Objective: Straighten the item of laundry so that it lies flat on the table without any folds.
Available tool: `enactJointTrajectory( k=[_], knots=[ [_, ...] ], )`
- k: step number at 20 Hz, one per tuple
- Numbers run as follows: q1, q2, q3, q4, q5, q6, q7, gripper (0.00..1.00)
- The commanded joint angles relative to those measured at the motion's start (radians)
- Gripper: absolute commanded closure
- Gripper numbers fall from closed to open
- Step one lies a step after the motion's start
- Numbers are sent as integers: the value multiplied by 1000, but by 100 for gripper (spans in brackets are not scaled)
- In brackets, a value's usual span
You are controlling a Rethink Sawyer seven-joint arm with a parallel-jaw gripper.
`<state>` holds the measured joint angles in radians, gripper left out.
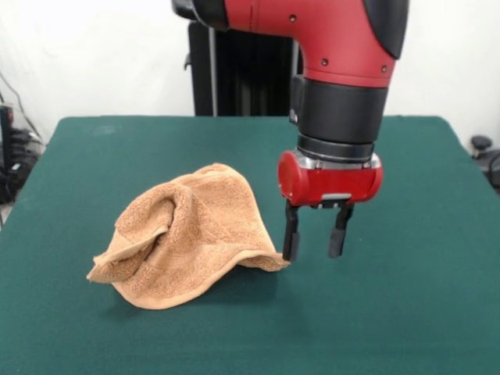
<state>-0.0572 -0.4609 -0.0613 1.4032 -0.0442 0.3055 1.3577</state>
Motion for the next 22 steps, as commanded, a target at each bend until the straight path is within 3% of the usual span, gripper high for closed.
enactJointTrajectory(
  k=[1, 9, 22],
  knots=[
    [-23, 104, 141, -19, -31, 91, 35, 0],
    [-52, 122, 169, -55, -54, 102, -4, 0],
    [-150, 105, 252, -20, -113, 132, -78, 0]
  ],
)
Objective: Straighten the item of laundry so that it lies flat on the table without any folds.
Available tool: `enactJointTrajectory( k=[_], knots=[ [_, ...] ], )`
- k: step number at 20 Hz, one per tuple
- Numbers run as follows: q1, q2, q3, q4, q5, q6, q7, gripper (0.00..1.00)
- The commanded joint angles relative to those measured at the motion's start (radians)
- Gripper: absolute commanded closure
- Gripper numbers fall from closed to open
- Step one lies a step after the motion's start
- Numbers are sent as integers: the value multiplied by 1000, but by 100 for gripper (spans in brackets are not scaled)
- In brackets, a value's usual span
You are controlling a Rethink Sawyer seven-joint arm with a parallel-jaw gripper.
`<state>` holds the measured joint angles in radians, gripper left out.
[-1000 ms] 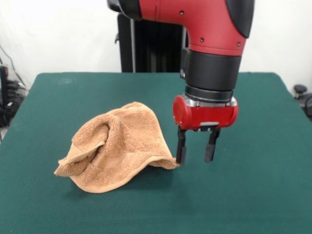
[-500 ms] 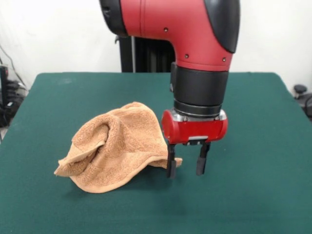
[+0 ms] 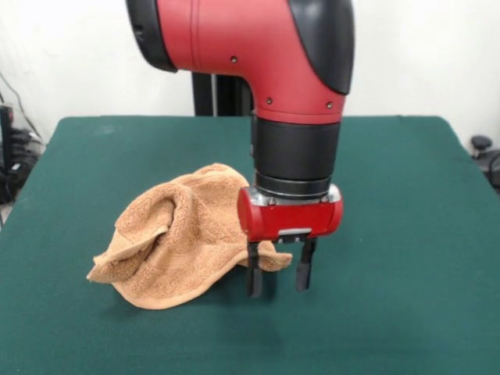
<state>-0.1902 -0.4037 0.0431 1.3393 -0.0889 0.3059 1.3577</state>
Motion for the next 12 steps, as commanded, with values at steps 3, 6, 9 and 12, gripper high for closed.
enactJointTrajectory(
  k=[3, 6, 9, 12],
  knots=[
    [-23, 33, 155, 58, -81, 142, -63, 0],
    [-26, 22, 161, 71, -93, 141, -44, 0],
    [-29, 13, 163, 92, -101, 129, -18, 0],
    [-21, 1, 152, 117, -103, 110, 18, 0]
  ],
)
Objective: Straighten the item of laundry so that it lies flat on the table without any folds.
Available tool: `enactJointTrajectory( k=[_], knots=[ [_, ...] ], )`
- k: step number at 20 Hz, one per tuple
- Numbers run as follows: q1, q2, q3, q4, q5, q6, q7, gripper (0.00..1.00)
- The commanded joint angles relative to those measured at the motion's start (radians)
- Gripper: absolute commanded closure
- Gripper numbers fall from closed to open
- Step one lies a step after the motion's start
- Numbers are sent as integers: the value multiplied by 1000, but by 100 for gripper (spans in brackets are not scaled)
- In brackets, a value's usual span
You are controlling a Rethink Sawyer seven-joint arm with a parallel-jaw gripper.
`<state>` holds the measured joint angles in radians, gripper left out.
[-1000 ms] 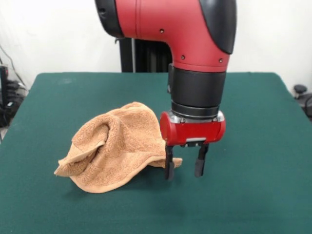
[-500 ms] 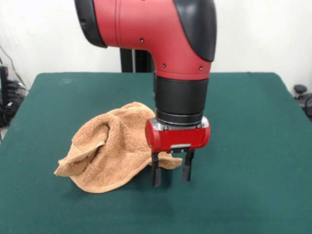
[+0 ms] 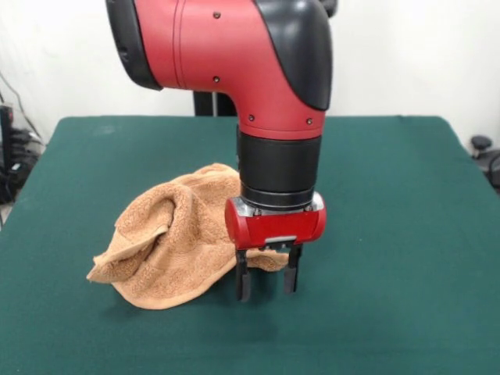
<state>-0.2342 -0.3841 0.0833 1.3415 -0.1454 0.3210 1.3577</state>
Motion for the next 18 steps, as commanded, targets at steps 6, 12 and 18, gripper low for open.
enactJointTrajectory(
  k=[6, 12, 18],
  knots=[
    [39, -42, 95, 128, -53, 106, 47, 0],
    [36, -110, 81, 153, -47, 199, 26, 0],
    [29, -141, 77, 169, -53, 235, 20, 0]
  ],
)
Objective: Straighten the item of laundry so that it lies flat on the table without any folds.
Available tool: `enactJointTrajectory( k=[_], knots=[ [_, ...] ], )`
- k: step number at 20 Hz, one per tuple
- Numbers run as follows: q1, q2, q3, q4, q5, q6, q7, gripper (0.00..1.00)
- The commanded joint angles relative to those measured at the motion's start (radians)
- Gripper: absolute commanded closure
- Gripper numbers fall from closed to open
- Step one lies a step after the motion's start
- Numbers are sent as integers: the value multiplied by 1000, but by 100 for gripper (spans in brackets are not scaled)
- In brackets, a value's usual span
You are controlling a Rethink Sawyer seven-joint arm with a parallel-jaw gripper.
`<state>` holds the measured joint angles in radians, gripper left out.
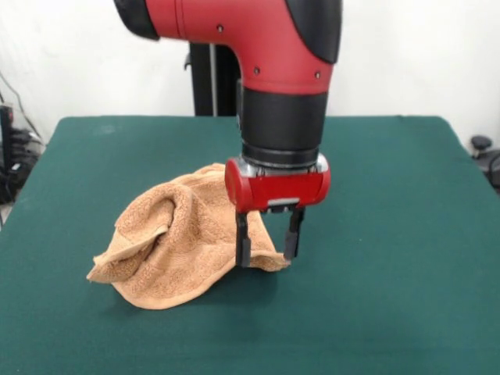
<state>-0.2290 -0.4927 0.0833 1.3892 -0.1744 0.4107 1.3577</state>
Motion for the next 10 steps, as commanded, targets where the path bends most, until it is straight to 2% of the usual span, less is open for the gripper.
enactJointTrajectory(
  k=[1, 10],
  knots=[
    [21, -36, 78, 125, -25, 148, 19, 0],
    [15, -5, 95, 115, -36, 100, 32, 0]
  ],
)
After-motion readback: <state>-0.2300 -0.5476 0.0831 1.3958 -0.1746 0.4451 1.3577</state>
